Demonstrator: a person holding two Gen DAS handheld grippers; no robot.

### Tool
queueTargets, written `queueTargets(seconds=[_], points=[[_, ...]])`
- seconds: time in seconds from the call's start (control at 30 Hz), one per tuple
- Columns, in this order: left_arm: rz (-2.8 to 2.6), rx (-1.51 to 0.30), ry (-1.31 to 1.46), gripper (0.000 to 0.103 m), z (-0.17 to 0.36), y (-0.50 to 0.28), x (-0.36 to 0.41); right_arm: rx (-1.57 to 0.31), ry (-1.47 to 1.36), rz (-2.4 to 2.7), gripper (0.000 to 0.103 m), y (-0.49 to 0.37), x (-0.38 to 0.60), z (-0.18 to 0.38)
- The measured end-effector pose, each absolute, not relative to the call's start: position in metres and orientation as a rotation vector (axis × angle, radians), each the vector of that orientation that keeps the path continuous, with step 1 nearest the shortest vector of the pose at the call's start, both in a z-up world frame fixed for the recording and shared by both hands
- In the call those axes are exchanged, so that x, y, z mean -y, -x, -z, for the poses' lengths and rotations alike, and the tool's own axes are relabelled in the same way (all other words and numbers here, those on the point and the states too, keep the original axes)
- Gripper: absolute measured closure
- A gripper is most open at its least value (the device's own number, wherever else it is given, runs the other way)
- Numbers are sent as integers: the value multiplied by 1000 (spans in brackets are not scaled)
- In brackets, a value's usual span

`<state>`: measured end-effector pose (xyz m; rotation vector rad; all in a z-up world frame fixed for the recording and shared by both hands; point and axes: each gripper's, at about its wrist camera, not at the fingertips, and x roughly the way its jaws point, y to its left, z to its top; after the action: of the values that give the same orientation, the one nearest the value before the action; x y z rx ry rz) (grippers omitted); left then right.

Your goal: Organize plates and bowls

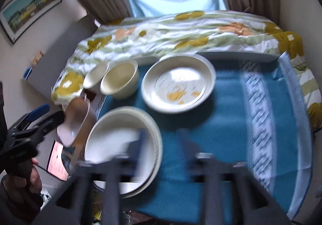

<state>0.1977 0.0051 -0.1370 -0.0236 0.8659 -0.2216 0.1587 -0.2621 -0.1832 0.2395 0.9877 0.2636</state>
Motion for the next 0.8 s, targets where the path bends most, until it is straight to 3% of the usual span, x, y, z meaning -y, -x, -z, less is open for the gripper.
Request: queueTargets(seconds=[0.23,0.37,0.43,0.5,0.57,0.7,0.77,0.8], points=[[216,-952,219,0,164,-246,26,-1028,-156,-302,0,-223,304,180],[139,-1028,316,2,195,-275,42,-1120,-128,-358,0,-271,312,208],[88,-1063,352,6,215,-290,48,-1163,-86,-375,0,-295,310,227],[51,-1090,374,19,229,-302,52,-1187,-86,-432,0,-309,309,241],[14,-1121,382,25,246,-314,58,-1202,-85,-498,2,-325,306,256],[-26,-1180,394,54,272,-328,66,-1238,-68,-596,24,-344,297,276],[-44,-1187,403,54,278,-332,67,-1250,-76,-635,27,-350,293,284],[-50,-1186,405,54,280,-333,68,-1253,-82,-655,33,-351,292,288]])
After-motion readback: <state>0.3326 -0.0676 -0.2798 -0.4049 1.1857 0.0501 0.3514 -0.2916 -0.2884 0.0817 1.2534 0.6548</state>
